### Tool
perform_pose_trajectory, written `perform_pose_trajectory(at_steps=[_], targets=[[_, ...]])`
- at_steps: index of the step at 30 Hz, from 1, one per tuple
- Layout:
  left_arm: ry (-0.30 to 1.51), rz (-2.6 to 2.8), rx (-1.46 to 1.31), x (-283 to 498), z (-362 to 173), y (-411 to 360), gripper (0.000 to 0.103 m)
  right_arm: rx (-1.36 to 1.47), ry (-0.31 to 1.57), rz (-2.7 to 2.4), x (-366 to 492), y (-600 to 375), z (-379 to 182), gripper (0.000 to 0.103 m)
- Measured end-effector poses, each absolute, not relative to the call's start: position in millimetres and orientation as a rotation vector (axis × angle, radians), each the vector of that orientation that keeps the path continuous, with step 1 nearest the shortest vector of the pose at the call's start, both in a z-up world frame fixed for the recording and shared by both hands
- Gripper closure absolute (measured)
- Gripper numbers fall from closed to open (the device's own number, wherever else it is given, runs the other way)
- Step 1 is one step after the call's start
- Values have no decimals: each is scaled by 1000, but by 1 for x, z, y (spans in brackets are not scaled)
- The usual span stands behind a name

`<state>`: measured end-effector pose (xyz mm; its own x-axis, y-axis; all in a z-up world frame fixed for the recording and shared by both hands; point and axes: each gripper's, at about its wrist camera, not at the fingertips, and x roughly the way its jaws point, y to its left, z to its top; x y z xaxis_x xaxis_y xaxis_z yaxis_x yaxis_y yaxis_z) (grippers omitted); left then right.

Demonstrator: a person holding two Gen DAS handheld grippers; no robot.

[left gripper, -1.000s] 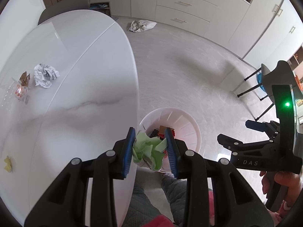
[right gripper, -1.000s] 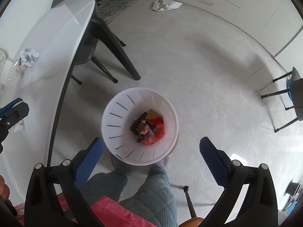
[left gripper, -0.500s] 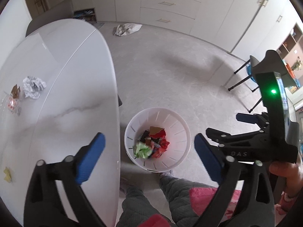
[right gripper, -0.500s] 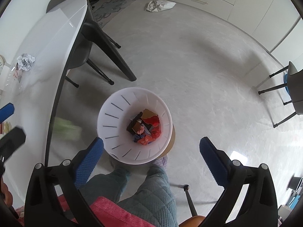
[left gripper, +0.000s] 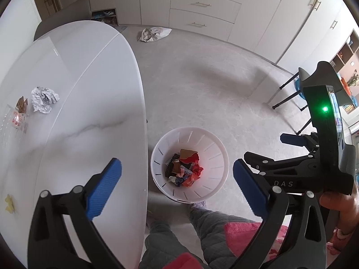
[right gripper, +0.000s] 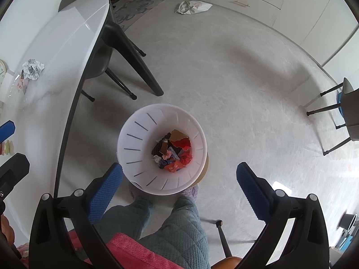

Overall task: Collect trash
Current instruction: 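Move both open grippers back over the table toward the trash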

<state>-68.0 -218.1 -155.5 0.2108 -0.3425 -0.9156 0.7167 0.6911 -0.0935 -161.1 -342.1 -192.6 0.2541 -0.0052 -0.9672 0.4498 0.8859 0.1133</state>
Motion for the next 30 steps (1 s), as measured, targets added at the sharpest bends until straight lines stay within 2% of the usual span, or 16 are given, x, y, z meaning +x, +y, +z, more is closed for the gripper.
perform_pose_trajectory(at_steps=[14,30], targets=[[1167,-646,301,-47,-157,-176,8,319,1270,-221,-123,-305,-178,2],[1148,-279,126,15,-151,-32,8,92,1201,116,18,-172,-155,3]])
